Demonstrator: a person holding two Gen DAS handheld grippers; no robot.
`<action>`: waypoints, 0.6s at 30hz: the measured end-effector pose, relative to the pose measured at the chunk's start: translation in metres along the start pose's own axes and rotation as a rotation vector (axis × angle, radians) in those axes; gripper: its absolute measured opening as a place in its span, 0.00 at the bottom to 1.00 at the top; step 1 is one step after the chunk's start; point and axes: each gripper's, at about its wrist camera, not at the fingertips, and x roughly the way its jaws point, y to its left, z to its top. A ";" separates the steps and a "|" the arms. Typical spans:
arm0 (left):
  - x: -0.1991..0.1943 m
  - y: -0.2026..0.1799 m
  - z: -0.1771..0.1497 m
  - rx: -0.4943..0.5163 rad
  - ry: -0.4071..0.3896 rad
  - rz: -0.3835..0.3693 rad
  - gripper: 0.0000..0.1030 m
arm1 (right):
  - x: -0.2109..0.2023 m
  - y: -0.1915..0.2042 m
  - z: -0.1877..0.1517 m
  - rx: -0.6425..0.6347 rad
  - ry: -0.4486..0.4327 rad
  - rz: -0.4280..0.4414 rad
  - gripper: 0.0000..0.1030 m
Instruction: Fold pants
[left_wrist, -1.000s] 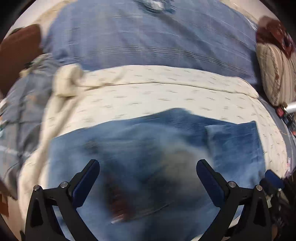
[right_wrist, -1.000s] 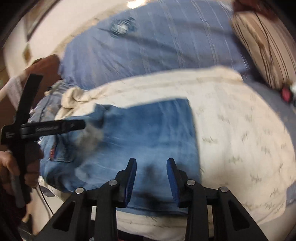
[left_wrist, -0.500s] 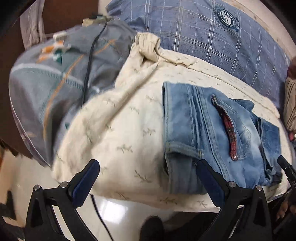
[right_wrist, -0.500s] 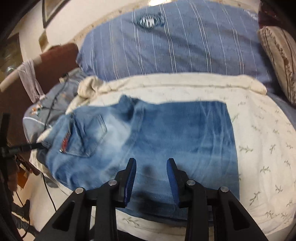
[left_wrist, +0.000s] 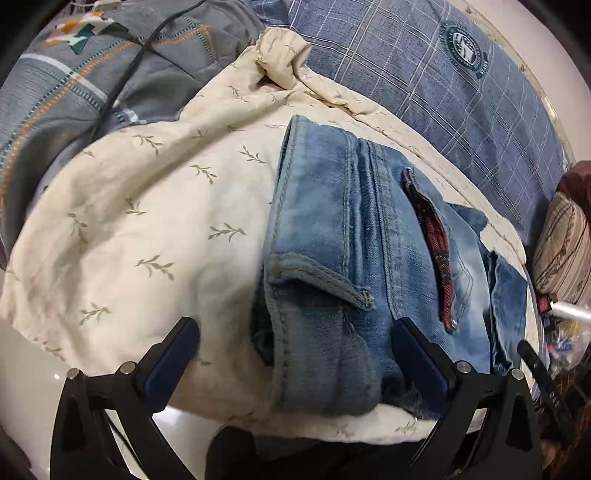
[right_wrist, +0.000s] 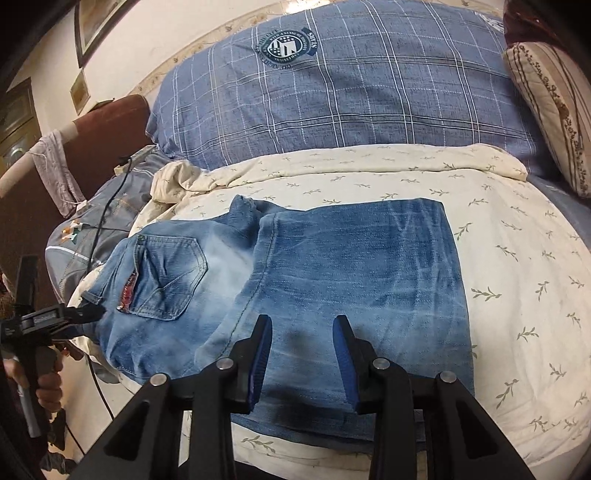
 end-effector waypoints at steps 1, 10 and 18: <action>0.001 0.000 0.001 -0.009 -0.006 0.000 0.99 | 0.001 -0.001 0.000 0.006 0.003 -0.001 0.37; -0.012 -0.020 0.009 0.124 -0.072 0.007 0.26 | -0.003 -0.012 0.003 0.058 -0.012 0.012 0.37; -0.061 -0.086 0.014 0.340 -0.205 0.034 0.19 | -0.014 -0.023 0.007 0.106 -0.059 0.003 0.37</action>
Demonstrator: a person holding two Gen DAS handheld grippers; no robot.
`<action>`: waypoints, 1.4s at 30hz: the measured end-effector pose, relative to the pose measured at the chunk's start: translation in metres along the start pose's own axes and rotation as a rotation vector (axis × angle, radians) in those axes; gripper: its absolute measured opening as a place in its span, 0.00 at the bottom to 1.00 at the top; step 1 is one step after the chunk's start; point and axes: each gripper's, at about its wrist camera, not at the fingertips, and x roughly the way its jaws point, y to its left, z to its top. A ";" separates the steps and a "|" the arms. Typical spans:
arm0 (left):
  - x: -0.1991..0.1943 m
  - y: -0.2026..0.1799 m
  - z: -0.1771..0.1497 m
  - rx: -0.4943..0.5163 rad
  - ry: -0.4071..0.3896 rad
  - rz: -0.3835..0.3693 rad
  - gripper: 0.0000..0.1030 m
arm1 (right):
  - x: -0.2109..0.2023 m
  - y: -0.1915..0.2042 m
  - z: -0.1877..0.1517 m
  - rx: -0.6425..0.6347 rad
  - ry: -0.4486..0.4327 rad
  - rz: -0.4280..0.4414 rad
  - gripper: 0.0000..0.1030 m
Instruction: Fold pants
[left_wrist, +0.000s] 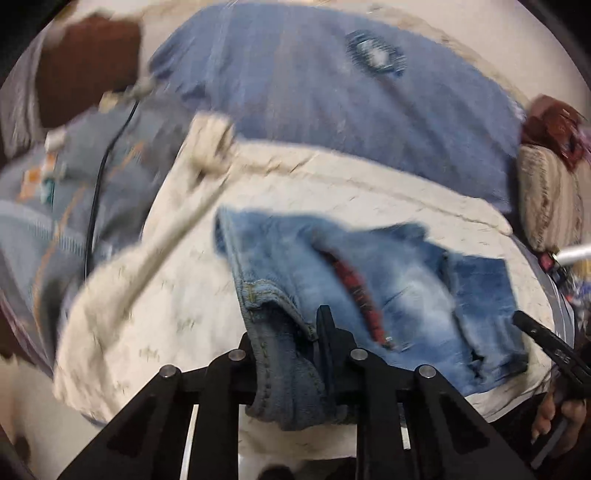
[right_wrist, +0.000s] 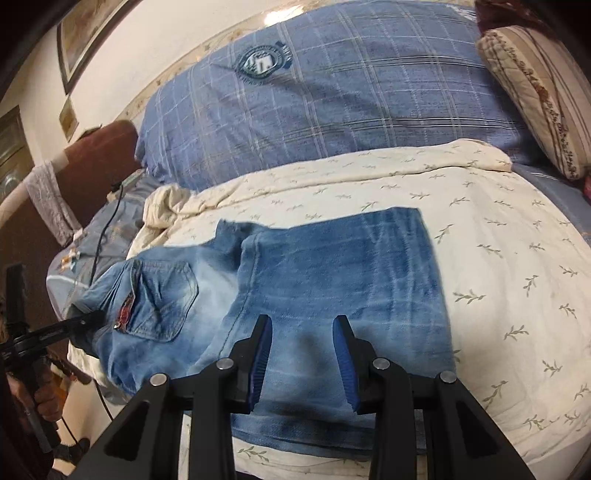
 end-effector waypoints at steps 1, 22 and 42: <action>-0.007 -0.011 0.007 0.025 -0.018 -0.032 0.19 | -0.001 -0.004 0.001 0.019 -0.004 0.000 0.37; 0.000 0.006 -0.004 -0.024 0.086 0.126 0.55 | -0.030 -0.077 0.011 0.313 -0.044 0.044 0.37; 0.062 0.070 -0.060 -0.271 0.091 -0.188 0.83 | 0.110 0.206 0.108 -0.171 0.385 0.472 0.72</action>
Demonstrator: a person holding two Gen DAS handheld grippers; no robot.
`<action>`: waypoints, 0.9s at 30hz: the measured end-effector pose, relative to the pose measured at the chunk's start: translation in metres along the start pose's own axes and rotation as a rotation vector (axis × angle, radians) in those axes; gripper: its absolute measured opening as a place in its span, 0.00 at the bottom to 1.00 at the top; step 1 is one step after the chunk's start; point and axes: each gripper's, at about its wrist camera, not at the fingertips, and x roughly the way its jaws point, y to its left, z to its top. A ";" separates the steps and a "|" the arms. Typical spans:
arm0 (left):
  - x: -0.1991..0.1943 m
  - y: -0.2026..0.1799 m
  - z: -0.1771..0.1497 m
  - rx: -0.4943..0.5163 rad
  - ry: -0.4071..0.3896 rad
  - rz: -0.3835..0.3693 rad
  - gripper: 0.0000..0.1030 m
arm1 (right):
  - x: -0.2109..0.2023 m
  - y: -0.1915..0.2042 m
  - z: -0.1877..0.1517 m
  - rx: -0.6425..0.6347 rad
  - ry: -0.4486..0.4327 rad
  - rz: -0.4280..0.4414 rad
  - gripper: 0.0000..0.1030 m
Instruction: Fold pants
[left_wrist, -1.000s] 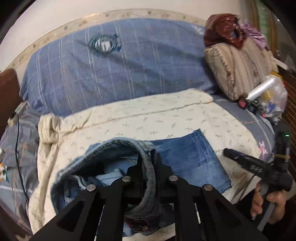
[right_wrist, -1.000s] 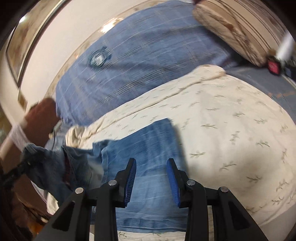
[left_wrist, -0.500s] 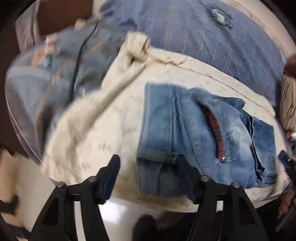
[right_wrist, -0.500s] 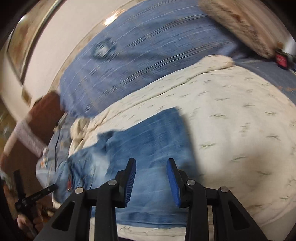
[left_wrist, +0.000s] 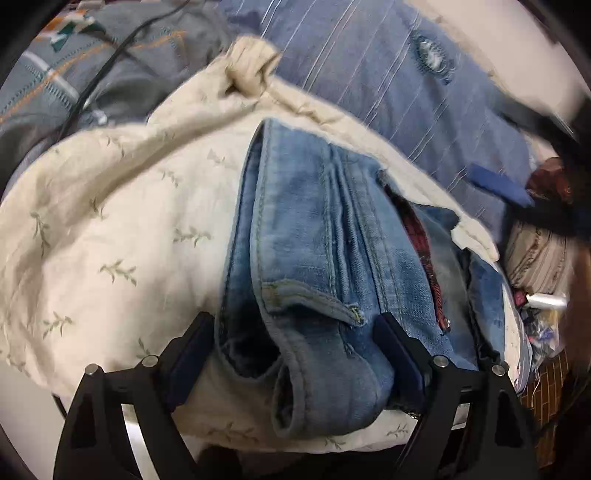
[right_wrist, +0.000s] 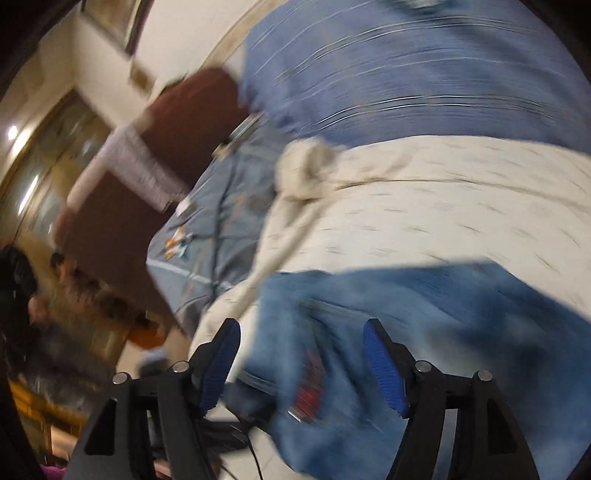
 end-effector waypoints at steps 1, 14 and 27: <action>0.000 -0.002 -0.002 0.029 -0.014 -0.003 0.79 | 0.016 0.011 0.010 -0.029 0.041 -0.012 0.72; -0.010 0.007 -0.005 0.031 -0.064 -0.086 0.36 | 0.183 0.053 0.021 -0.456 0.409 -0.312 0.71; -0.048 -0.041 0.001 0.188 -0.146 -0.091 0.29 | 0.065 0.049 0.007 -0.407 0.138 -0.289 0.16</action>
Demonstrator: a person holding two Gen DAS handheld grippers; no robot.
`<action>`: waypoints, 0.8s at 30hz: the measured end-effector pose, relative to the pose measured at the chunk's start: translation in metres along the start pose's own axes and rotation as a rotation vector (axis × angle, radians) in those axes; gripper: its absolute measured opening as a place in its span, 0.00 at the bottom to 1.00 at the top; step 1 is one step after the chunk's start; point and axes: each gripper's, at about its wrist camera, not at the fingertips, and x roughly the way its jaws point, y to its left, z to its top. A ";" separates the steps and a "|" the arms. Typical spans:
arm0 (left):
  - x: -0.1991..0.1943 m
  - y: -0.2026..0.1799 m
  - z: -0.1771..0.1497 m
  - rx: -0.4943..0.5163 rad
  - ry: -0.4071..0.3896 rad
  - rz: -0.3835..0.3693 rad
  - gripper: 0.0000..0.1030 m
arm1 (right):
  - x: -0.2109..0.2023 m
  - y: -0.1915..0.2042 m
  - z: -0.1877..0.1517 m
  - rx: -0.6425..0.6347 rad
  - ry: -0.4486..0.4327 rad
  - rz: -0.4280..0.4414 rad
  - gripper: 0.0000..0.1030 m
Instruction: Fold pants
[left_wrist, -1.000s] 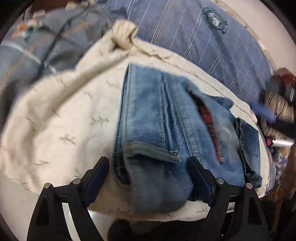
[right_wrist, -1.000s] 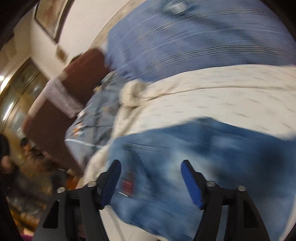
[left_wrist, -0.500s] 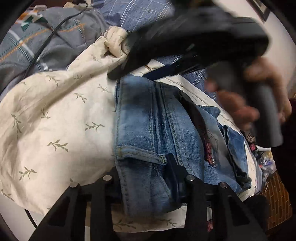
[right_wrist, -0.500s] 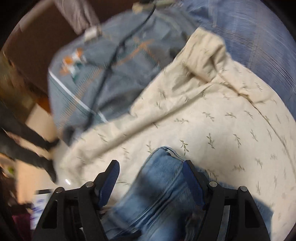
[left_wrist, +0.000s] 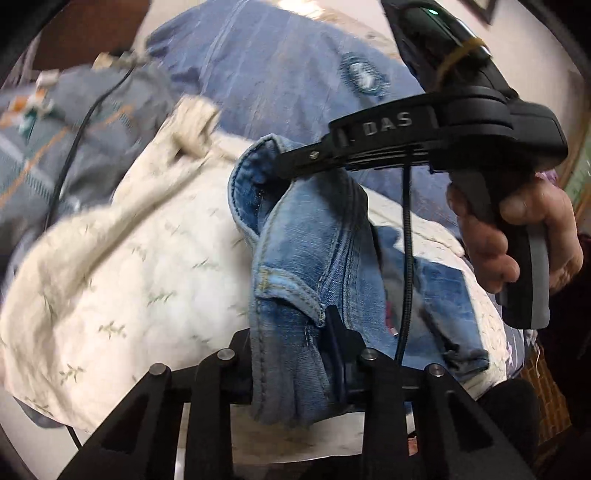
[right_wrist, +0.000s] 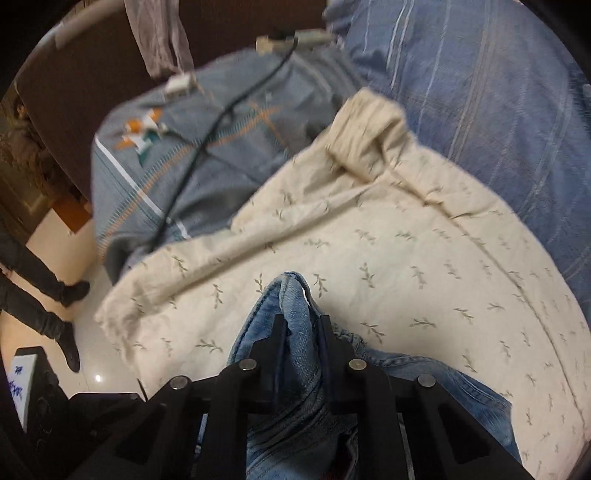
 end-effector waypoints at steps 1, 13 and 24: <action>-0.004 -0.011 0.003 0.029 -0.009 -0.005 0.29 | -0.012 -0.002 0.000 0.016 -0.028 0.005 0.16; 0.003 -0.190 0.022 0.421 0.000 -0.193 0.26 | -0.186 -0.131 -0.118 0.388 -0.394 0.032 0.16; 0.034 -0.274 -0.011 0.647 0.143 -0.248 0.56 | -0.201 -0.302 -0.287 0.903 -0.581 0.091 0.07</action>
